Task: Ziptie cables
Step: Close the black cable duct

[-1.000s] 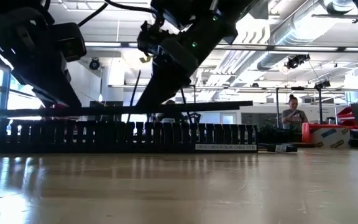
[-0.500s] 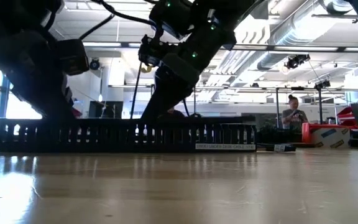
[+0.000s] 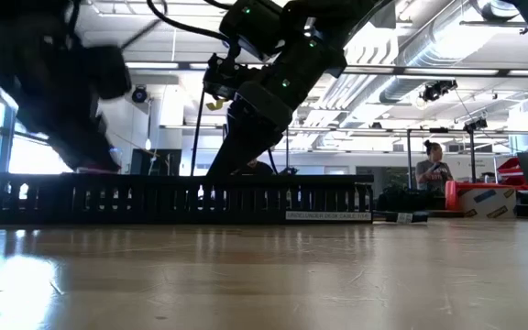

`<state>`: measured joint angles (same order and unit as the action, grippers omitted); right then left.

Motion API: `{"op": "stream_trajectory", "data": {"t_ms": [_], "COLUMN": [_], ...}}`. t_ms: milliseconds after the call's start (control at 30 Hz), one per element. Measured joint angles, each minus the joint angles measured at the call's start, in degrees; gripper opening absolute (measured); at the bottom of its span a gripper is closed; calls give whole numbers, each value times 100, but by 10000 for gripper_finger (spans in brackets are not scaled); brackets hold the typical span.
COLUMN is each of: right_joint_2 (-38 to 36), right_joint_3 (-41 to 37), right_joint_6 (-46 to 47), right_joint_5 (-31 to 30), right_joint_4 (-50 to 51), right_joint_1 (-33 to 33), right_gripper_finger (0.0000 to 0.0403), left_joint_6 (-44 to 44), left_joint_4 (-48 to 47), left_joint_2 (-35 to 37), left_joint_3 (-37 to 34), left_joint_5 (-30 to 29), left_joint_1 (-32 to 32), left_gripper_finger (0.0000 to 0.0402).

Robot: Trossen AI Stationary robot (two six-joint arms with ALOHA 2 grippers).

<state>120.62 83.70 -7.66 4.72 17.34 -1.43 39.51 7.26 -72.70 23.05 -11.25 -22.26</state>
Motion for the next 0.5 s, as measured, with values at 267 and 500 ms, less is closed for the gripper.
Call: {"op": "stream_trajectory", "data": {"t_ms": [267,500], "right_joint_2": [4,-3], "right_joint_3": [-4,-9], "right_joint_6": [-13,-31], "right_joint_5": [80,50], "right_joint_4": [-11,-33], "right_joint_1": [-4,-5], "right_gripper_finger": [82,75], "left_joint_6": [-579,-642], "left_joint_4": [86,32], "left_joint_2": [500,311], "left_joint_3": [107,-4], "left_joint_5": [-404,-559], "left_joint_1": [193,333], "left_gripper_finger": [0,0]}}
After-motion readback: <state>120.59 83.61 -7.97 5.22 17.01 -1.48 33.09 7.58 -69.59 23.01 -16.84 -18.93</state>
